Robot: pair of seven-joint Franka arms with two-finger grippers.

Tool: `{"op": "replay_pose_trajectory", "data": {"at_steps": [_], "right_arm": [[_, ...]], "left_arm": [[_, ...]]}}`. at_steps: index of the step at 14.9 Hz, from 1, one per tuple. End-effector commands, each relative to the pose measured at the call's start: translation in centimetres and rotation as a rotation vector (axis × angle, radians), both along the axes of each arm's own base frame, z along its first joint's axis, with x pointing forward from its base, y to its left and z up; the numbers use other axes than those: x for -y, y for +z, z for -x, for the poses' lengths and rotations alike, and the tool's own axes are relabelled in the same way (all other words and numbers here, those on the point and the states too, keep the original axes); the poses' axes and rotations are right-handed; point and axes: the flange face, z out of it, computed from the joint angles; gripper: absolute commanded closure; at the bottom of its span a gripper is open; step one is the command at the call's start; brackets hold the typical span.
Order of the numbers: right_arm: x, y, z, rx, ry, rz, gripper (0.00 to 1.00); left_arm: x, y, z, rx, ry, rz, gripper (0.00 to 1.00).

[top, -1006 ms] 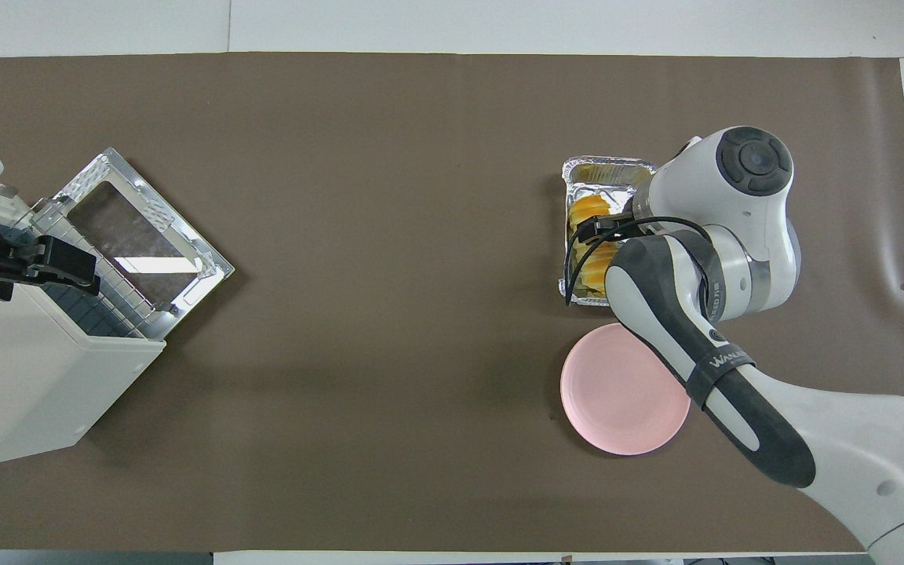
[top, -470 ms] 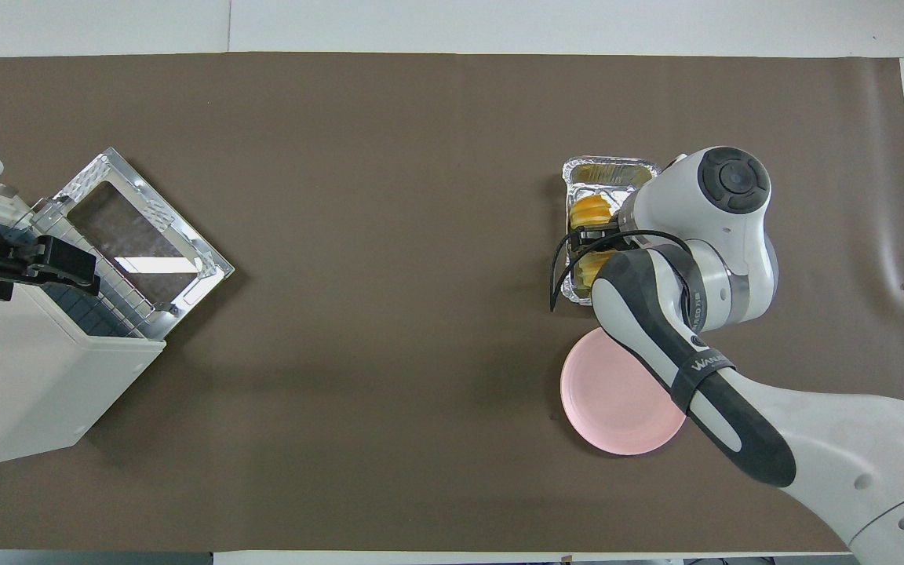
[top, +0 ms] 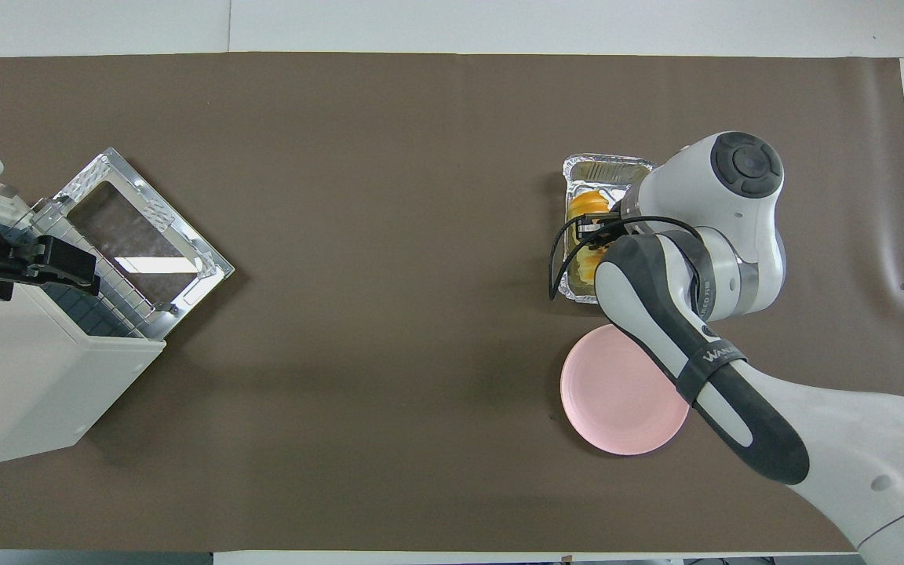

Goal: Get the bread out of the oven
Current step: 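Carry the bread rolls onto the pink plate with the right gripper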

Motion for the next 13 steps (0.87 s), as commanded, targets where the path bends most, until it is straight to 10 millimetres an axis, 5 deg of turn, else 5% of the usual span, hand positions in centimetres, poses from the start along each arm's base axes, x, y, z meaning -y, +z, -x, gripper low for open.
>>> {"op": "replay_pose_trajectory", "data": {"at_steps": [1, 3, 6, 8, 13], "right_arm": [[-0.1, 6.4, -0.5, -0.048, -0.02, -0.035, 1.0], [0.1, 10.4, 1.2, -0.059, -0.063, -0.029, 1.0], [0.4, 12.4, 6.1, -0.2, -0.122, 0.022, 1.0], [0.6, 11.5, 10.0, -0.237, -0.119, 0.046, 1.0], [-0.4, 5.5, 18.6, -0.197, -0.073, 0.076, 1.0]], "left_arm": [[-0.3, 0.4, 0.4, 0.02, 0.001, -0.019, 0.0], [-0.3, 0.4, 0.4, 0.02, 0.001, -0.019, 0.0], [-0.3, 0.4, 0.4, 0.02, 0.001, -0.019, 0.0], [-0.3, 0.3, 0.3, 0.019, 0.001, -0.019, 0.0], [-0.3, 0.3, 0.3, 0.019, 0.001, -0.019, 0.0]]}}
